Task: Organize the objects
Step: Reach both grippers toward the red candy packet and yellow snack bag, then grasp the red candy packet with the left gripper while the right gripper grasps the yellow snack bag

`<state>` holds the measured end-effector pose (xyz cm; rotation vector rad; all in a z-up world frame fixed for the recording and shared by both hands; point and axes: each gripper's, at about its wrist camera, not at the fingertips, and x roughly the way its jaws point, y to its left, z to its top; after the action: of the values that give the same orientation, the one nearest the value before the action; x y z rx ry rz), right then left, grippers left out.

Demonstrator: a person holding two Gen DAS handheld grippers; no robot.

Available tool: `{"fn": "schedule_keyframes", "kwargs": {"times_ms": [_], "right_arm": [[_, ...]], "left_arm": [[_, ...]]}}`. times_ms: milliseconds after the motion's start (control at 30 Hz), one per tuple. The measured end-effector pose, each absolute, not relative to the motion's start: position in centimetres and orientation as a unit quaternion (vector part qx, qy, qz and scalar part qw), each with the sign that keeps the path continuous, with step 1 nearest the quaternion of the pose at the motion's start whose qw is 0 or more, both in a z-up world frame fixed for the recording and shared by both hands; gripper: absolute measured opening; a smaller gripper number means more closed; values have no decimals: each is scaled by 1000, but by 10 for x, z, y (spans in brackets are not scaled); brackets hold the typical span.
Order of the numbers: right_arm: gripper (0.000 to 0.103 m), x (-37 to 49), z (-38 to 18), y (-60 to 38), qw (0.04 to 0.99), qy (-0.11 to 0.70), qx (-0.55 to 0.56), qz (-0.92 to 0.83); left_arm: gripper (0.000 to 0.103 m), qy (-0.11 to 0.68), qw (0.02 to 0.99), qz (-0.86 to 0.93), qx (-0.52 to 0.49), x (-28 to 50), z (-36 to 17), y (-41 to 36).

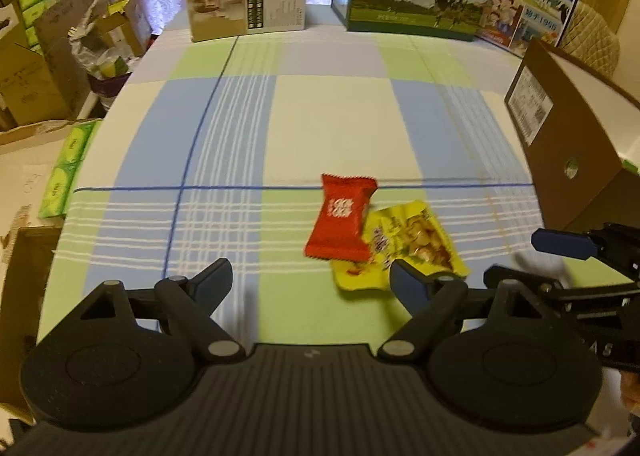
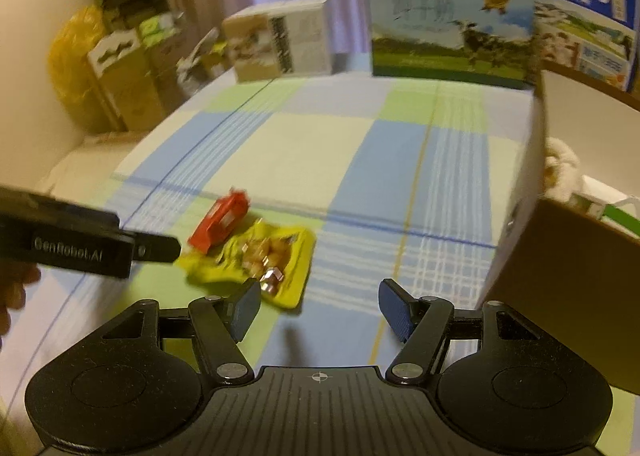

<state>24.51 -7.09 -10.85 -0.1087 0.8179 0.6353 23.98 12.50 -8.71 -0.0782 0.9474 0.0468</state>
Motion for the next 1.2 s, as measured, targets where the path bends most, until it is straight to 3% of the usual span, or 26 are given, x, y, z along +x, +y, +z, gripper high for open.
{"fn": "schedule_keyframes", "kwargs": {"times_ms": [100, 233, 400, 700, 833, 1200], "right_arm": [[61, 250, -106, -76, 876, 385, -36, 290], [41, 254, -104, -79, 879, 380, -27, 287], [31, 263, -108, -80, 883, 377, -15, 279], [31, 273, -109, -82, 884, 379, -2, 273], [31, 274, -110, -82, 881, 383, 2, 277], [31, 275, -117, -61, 862, 390, -10, 324]], "left_arm": [[79, 451, 892, 21, -26, 250, -89, 122], [73, 454, 890, 14, -31, 266, -97, 123], [68, 457, 889, 8, -35, 278, -107, 123], [51, 454, 890, -9, -38, 297, -119, 121], [26, 461, 886, -19, -40, 301, -125, 120], [24, 487, 870, 64, -34, 291, -119, 147]]}}
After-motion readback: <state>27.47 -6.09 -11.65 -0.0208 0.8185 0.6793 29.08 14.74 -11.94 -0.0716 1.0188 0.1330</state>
